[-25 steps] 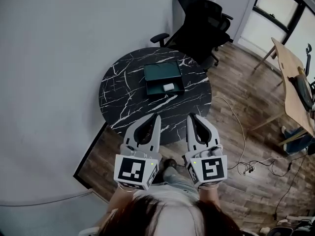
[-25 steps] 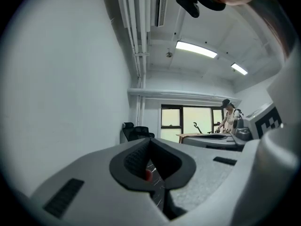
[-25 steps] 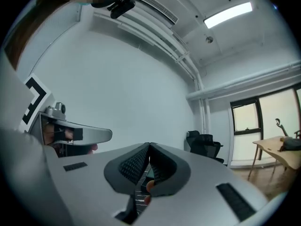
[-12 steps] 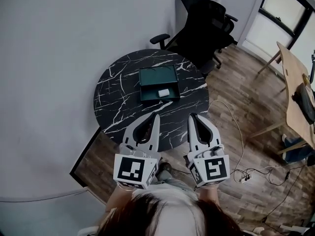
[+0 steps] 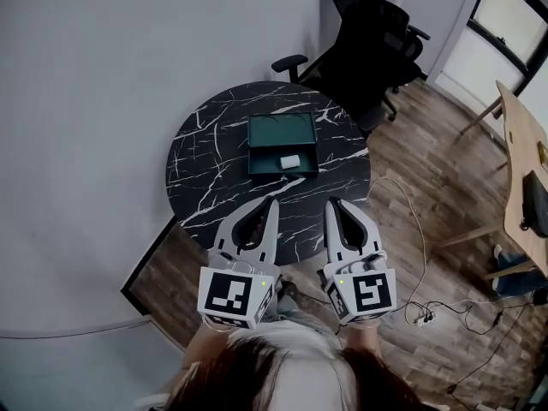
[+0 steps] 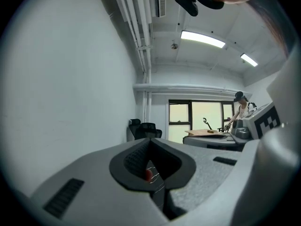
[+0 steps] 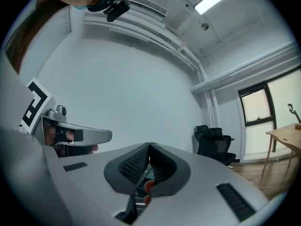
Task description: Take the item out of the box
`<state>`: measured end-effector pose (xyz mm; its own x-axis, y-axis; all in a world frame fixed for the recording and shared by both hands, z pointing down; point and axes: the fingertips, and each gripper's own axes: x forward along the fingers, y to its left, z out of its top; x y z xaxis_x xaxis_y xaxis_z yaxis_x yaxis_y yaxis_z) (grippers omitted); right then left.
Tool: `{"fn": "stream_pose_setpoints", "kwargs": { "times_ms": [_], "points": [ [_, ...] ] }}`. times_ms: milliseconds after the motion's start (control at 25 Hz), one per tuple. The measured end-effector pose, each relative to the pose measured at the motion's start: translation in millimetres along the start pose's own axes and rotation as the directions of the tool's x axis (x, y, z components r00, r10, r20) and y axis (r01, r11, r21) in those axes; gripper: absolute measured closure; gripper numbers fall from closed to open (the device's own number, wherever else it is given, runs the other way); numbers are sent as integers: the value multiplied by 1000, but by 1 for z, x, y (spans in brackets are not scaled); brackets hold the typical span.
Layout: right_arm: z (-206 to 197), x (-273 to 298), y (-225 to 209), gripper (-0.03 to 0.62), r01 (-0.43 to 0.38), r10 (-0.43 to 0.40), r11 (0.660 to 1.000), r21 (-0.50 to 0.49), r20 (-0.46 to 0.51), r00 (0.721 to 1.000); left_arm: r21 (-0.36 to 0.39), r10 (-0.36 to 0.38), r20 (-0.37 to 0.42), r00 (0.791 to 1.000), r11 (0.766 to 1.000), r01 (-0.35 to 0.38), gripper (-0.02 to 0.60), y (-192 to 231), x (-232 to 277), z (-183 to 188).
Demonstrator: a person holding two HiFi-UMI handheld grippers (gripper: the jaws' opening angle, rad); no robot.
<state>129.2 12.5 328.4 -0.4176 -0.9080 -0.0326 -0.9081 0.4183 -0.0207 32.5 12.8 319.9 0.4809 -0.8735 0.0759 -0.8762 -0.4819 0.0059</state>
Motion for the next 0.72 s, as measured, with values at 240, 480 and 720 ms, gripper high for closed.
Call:
{"fn": "stream_pose_setpoints", "kwargs": {
  "times_ms": [240, 480, 720],
  "points": [
    [-1, 24, 0, 571, -29, 29, 1000, -10, 10, 1000, 9, -3, -10, 1000, 1000, 3, 574, 14, 15, -3],
    [-8, 53, -4, 571, -19, 19, 999, -43, -6, 1000, 7, 6, -24, 1000, 1000, -5, 574, 38, 31, -6],
    [-15, 79, -4, 571, -2, 2, 999, -38, -12, 1000, 2, 7, -36, 999, 1000, -7, 574, 62, 47, -10]
  ]
}}
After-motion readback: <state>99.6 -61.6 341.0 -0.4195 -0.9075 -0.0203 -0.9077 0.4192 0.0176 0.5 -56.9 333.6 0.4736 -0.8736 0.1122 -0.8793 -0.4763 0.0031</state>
